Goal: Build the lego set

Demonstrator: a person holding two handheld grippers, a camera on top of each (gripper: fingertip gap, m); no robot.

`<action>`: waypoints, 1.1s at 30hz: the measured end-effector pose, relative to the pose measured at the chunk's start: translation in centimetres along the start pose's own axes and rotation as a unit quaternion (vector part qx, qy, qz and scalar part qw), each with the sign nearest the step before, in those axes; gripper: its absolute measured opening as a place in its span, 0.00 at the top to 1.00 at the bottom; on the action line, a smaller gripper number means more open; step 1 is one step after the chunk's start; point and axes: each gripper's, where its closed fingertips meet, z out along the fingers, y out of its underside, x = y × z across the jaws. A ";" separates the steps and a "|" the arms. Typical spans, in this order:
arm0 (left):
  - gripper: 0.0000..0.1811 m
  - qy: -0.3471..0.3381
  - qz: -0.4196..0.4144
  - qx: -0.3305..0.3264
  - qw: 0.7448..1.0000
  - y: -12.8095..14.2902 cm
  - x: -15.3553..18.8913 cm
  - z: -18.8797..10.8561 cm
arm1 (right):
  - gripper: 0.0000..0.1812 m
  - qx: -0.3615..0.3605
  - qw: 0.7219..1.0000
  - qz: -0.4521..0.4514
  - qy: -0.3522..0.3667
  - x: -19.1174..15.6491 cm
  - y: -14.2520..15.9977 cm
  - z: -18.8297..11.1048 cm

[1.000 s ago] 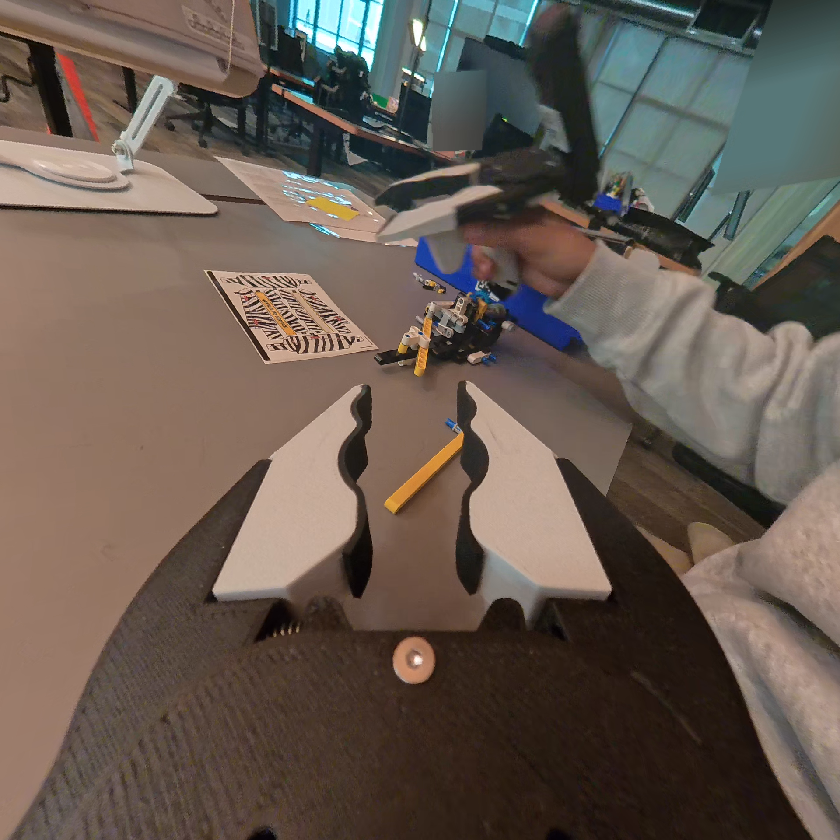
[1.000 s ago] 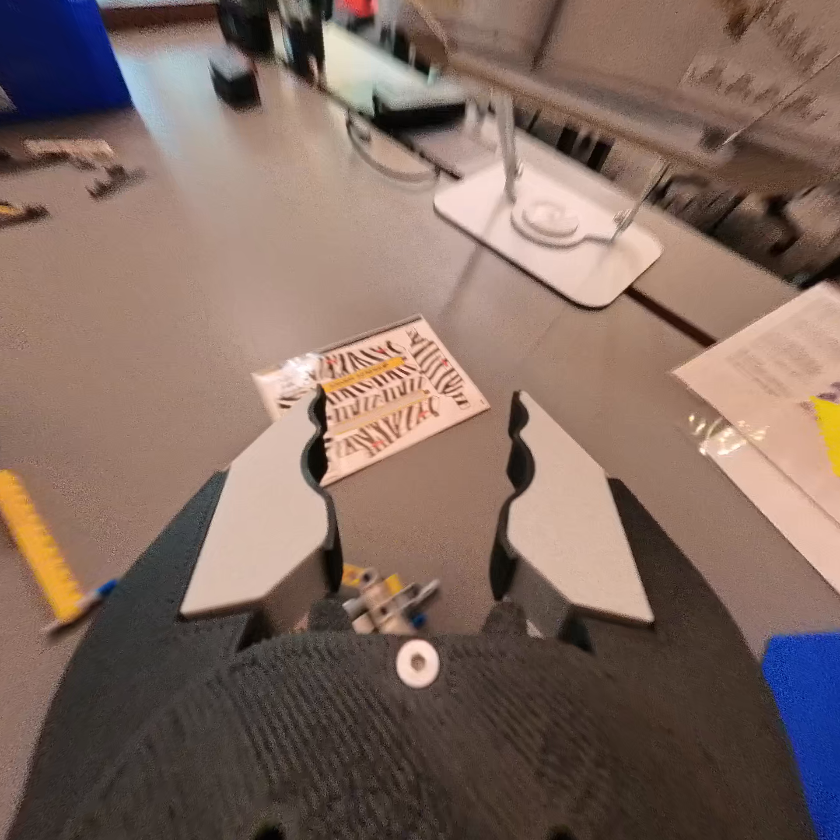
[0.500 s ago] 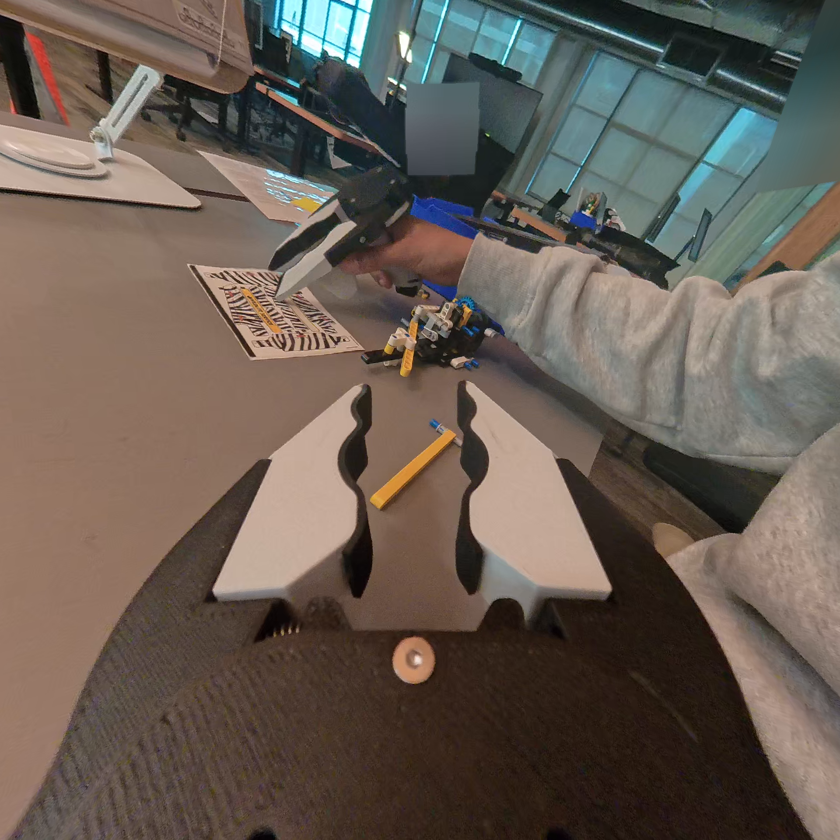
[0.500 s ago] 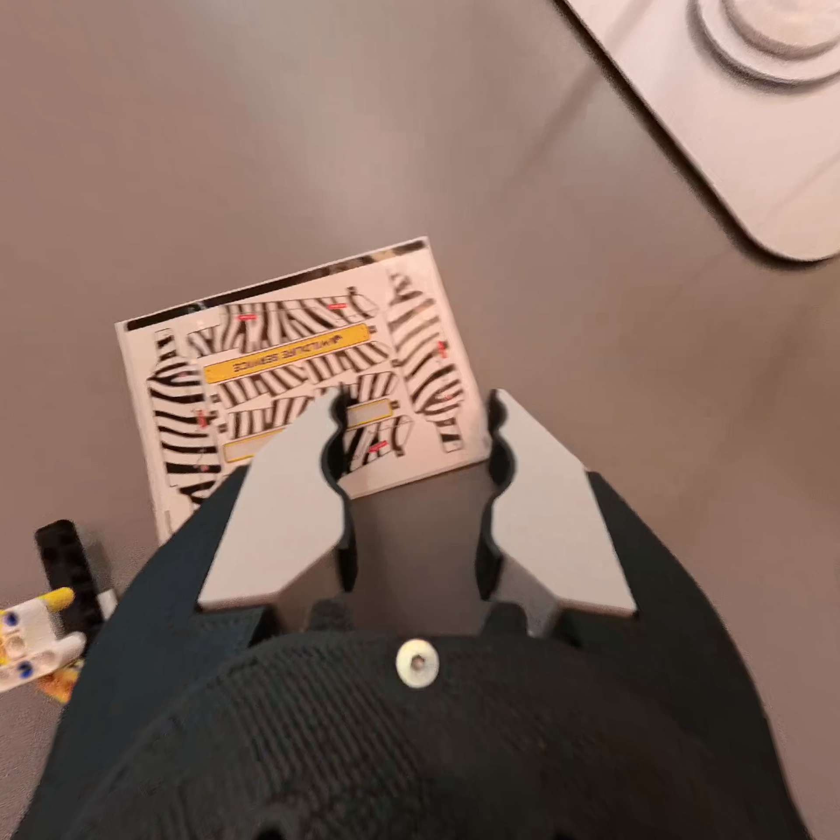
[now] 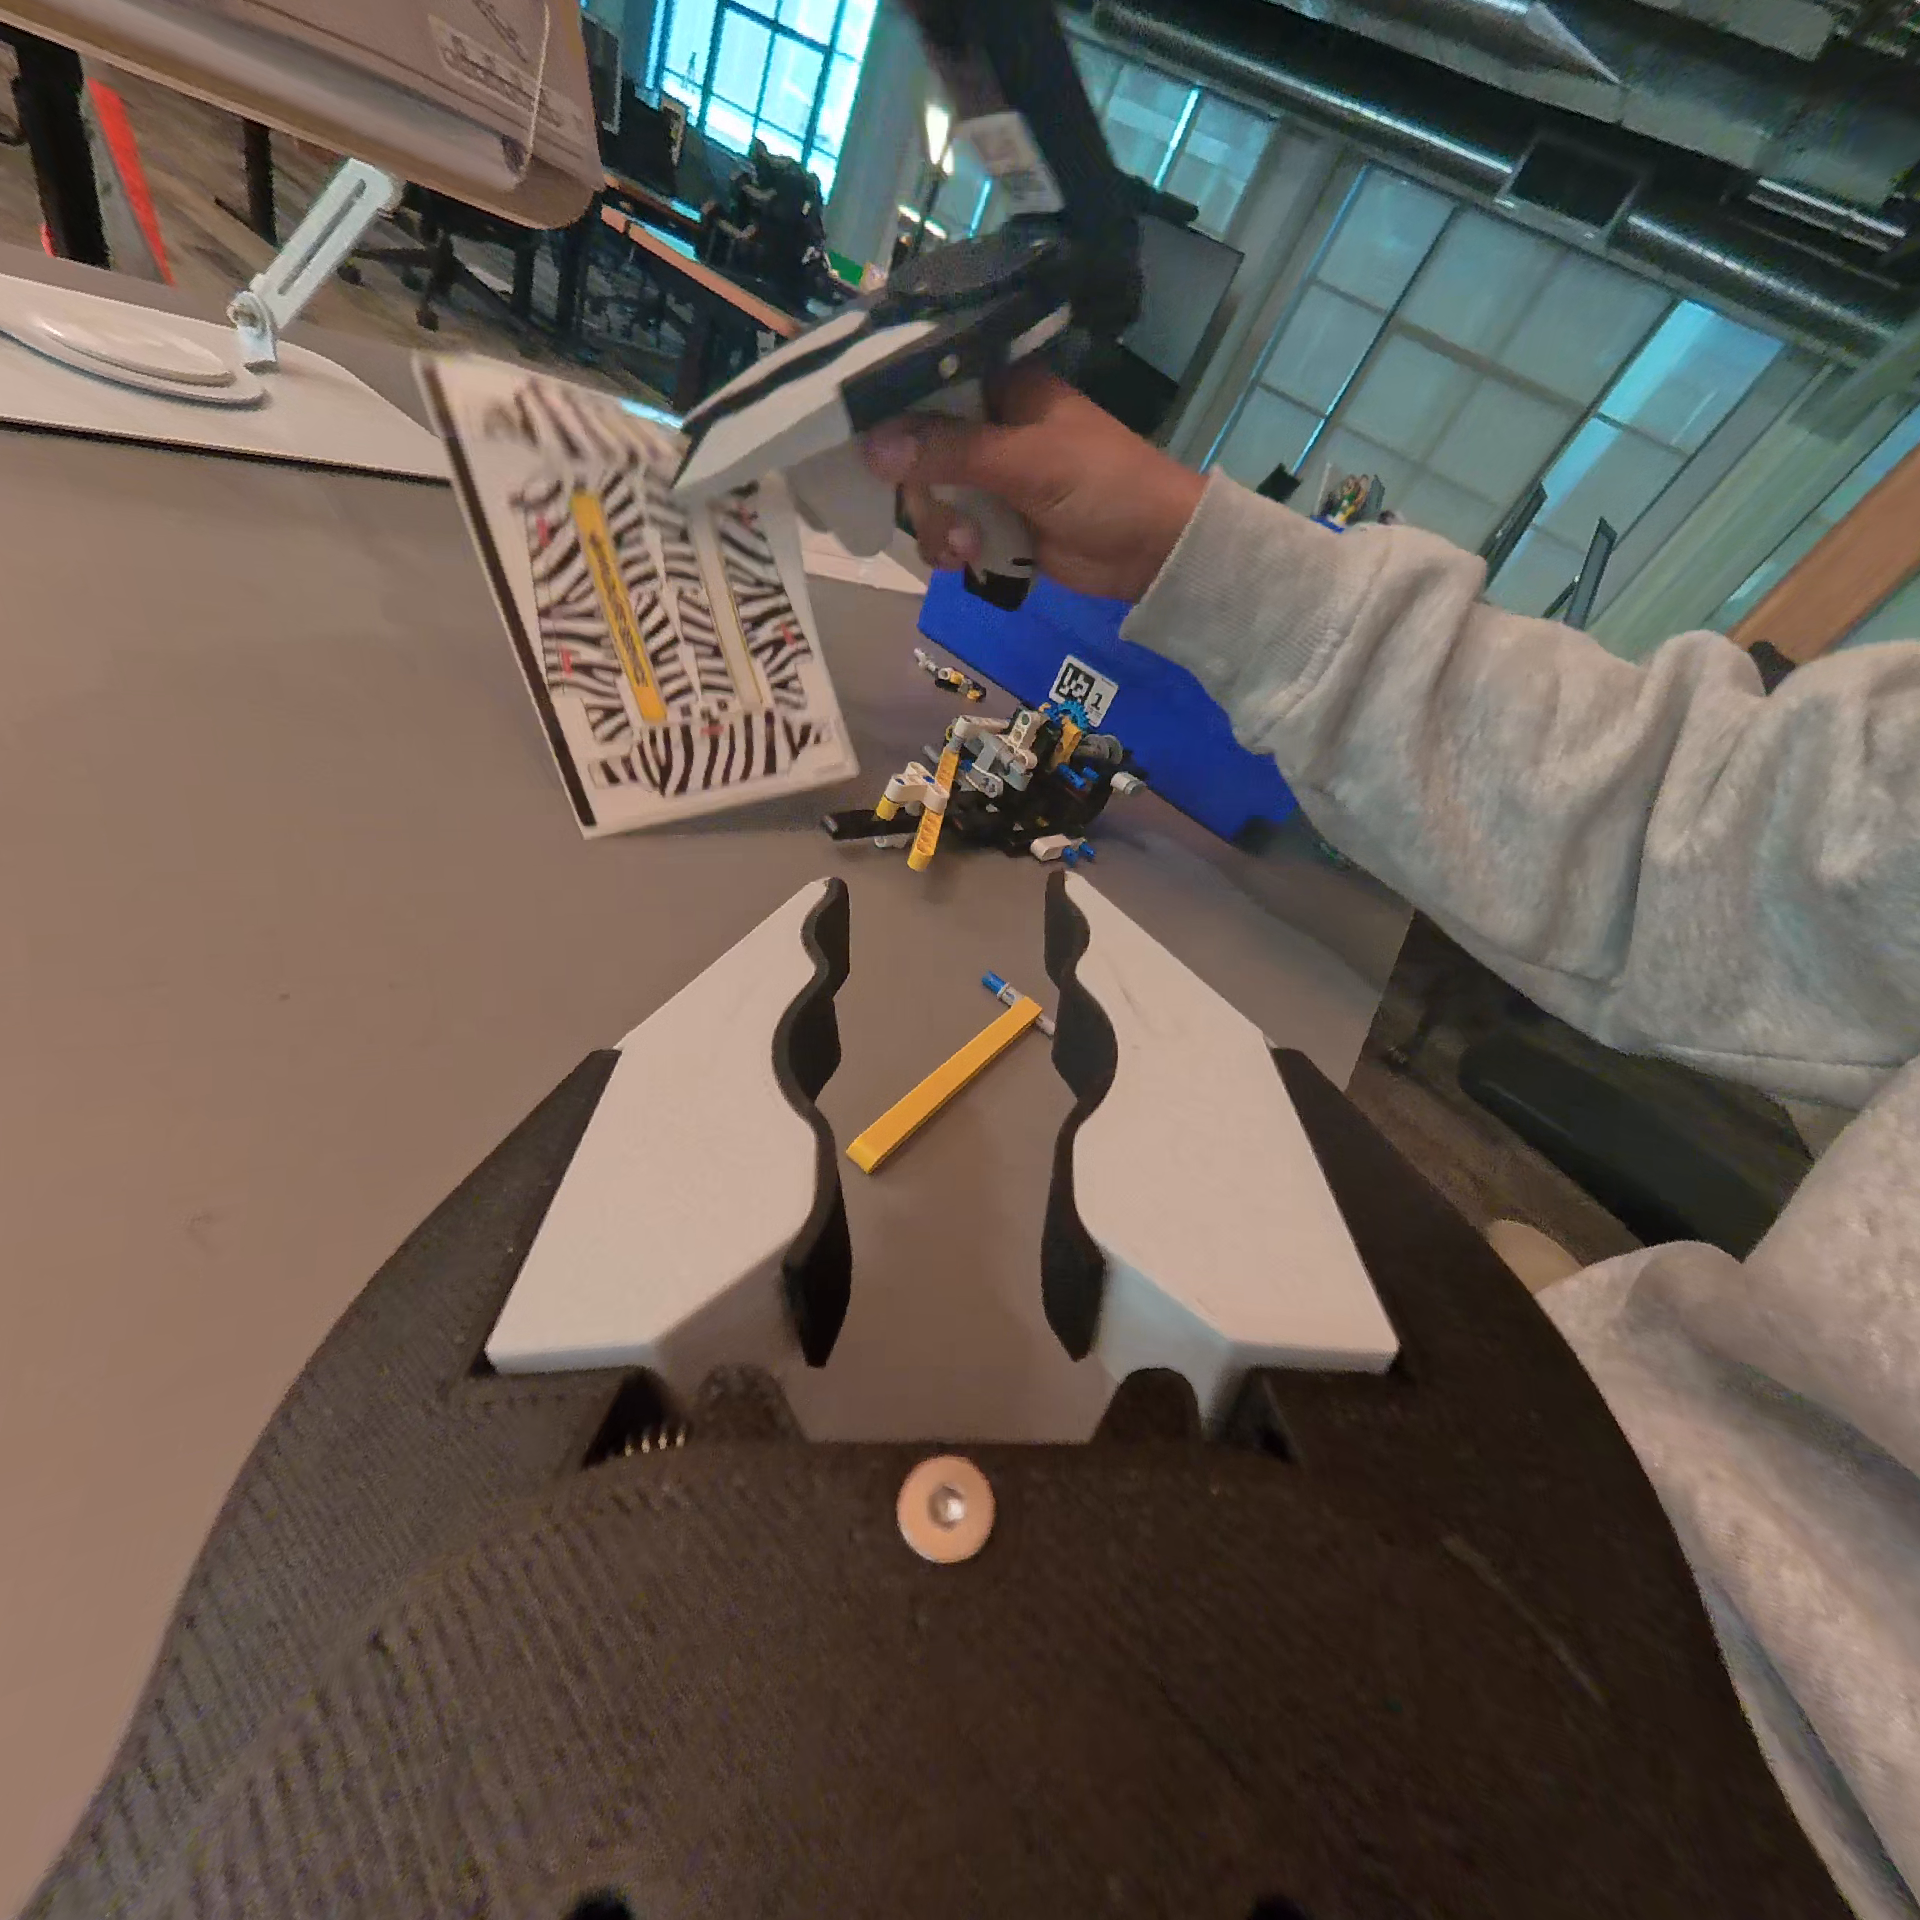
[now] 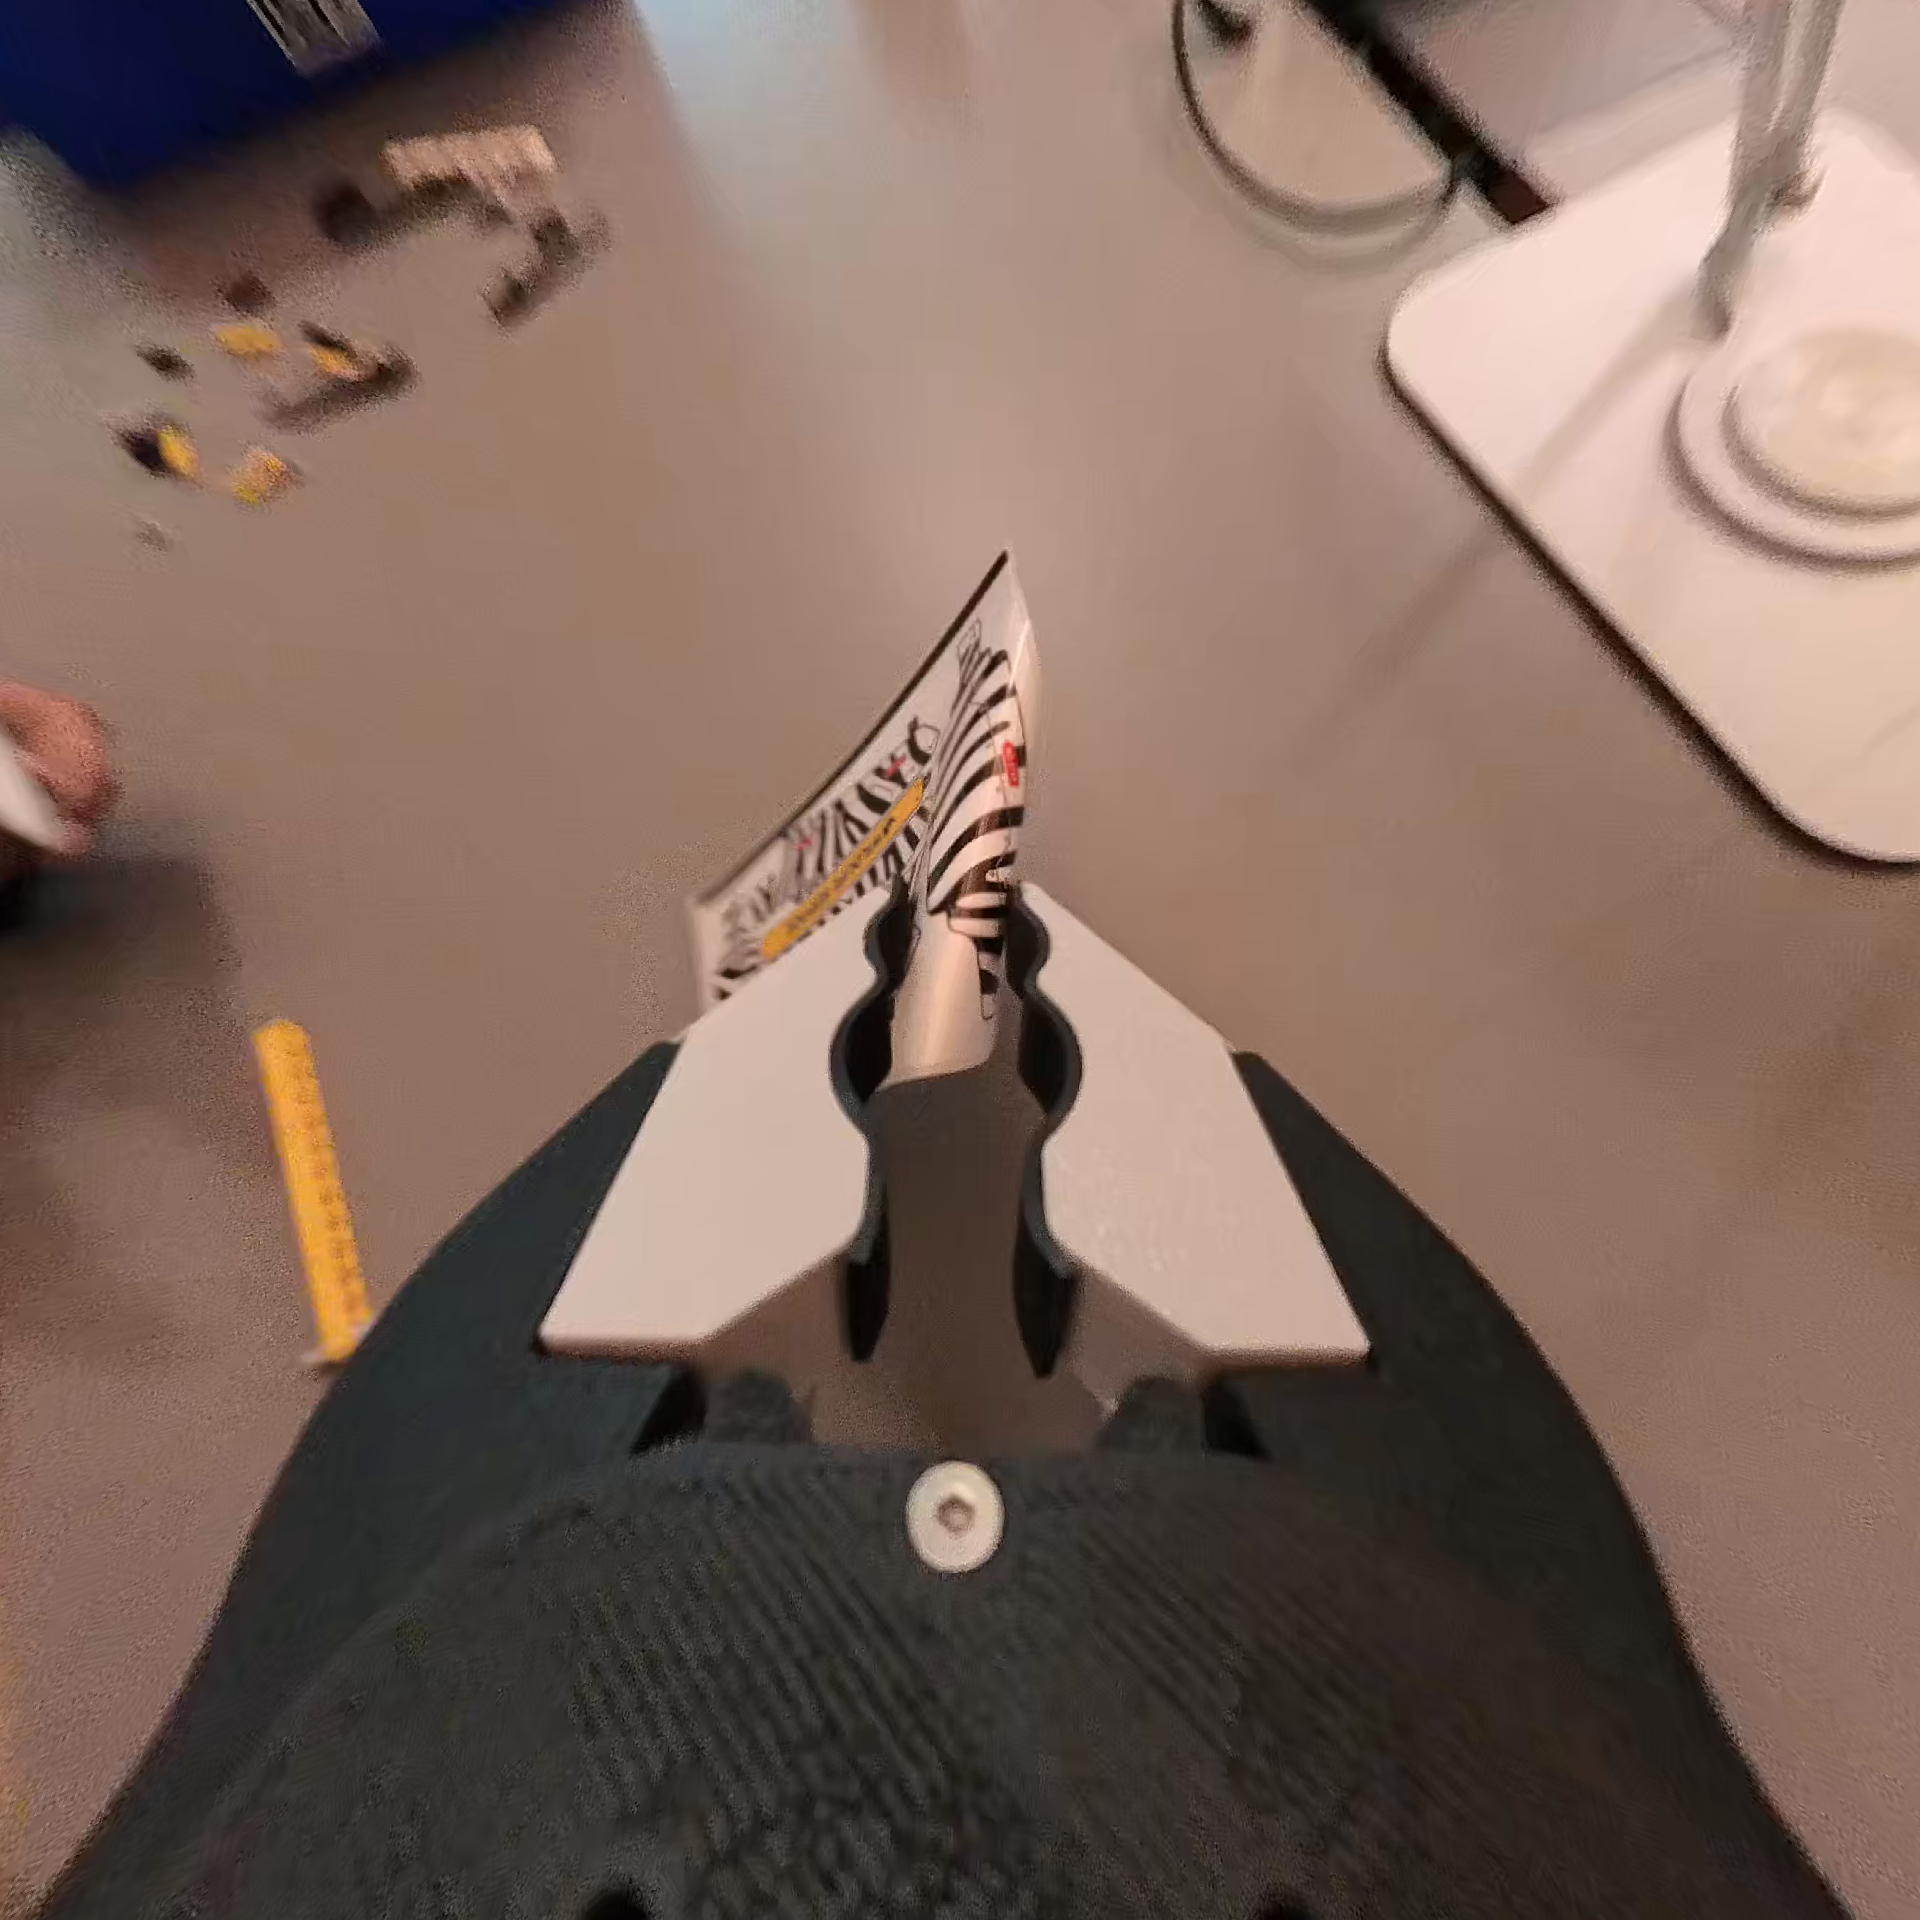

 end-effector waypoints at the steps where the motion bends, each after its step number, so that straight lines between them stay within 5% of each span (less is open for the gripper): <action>1: 0.80 -0.001 -0.004 0.005 1.000 -0.2 -0.1 -0.1 | 0.92 0.030 1.000 0.002 -0.009 -0.8 -1.2 -0.8; 6: 0.76 -0.016 -0.031 0.059 0.998 -2.1 -1.2 -1.1 | 0.94 0.164 0.984 0.016 -0.073 -6.6 -6.7 -5.5; 10: 0.62 -0.009 -0.035 0.122 0.992 -4.3 -1.2 -2.4 | 0.93 0.211 0.968 0.027 -0.130 -12.7 -8.1 -8.1; 14: 0.59 0.059 -0.017 0.165 0.984 -5.6 1.2 -3.5 | 0.92 0.198 0.966 0.052 -0.160 -18.9 -5.1 -7.7; 17: 0.65 0.126 -0.016 0.130 0.983 -4.8 3.4 -3.3 | 0.92 0.182 0.965 0.088 -0.167 -22.3 -1.2 -6.5; 21: 0.74 0.197 -0.047 0.014 0.979 -0.9 5.7 -1.6 | 0.92 0.224 0.944 0.169 -0.175 -23.6 2.4 -6.4; 26: 1.00 0.221 -0.069 0.005 0.973 0.1 7.2 -0.3 | 0.89 0.258 0.912 0.238 -0.210 -23.6 5.4 -6.8; 29: 1.00 0.219 -0.087 -0.026 0.972 0.9 7.1 0.5 | 0.78 0.268 0.914 0.239 -0.190 -22.9 6.4 -7.4; 33: 1.00 0.192 -0.152 -0.037 0.969 0.8 5.6 1.6 | 0.72 0.322 0.936 0.137 -0.032 -19.7 6.3 -9.9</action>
